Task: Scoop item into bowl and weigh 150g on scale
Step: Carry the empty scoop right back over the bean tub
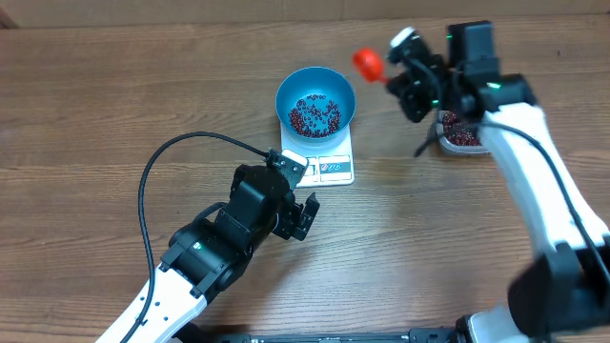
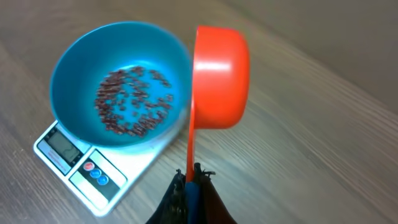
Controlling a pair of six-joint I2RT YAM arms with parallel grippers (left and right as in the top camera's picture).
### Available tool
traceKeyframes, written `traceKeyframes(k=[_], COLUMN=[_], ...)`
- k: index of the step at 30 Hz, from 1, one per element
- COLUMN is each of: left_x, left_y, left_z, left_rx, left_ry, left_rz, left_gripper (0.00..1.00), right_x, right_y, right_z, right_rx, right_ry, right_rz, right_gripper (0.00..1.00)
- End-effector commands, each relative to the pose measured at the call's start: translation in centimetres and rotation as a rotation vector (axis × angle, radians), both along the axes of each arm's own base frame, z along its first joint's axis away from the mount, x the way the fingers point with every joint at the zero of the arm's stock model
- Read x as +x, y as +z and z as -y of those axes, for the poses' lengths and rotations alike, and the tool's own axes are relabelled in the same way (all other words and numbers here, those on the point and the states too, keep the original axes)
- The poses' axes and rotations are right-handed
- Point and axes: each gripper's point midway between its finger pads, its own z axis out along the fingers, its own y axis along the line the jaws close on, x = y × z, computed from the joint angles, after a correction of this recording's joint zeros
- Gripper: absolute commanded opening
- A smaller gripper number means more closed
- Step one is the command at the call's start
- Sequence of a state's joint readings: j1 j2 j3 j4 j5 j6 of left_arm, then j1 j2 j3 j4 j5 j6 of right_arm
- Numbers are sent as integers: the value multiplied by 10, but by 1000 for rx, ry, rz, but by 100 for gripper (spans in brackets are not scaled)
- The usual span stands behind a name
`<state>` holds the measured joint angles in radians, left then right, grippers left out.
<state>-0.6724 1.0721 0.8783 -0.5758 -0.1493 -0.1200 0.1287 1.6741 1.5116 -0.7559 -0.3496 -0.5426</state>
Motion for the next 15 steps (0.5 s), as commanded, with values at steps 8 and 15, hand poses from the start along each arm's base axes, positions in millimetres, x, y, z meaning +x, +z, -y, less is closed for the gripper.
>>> traceKeyframes(k=[8,15], left_x=[0,0], left_y=[-3,-3], left_z=[1,1], left_rx=[8,8], left_ry=[-15,-15], left_rz=[-6,-6], left_gripper=[100,99], right_x=[-22,-30], right_y=[39,16], right_z=[142,182], right_rx=[-210,-221], right_ry=[-773,-881], right_rz=[-2,-96], right_gripper=[4,4])
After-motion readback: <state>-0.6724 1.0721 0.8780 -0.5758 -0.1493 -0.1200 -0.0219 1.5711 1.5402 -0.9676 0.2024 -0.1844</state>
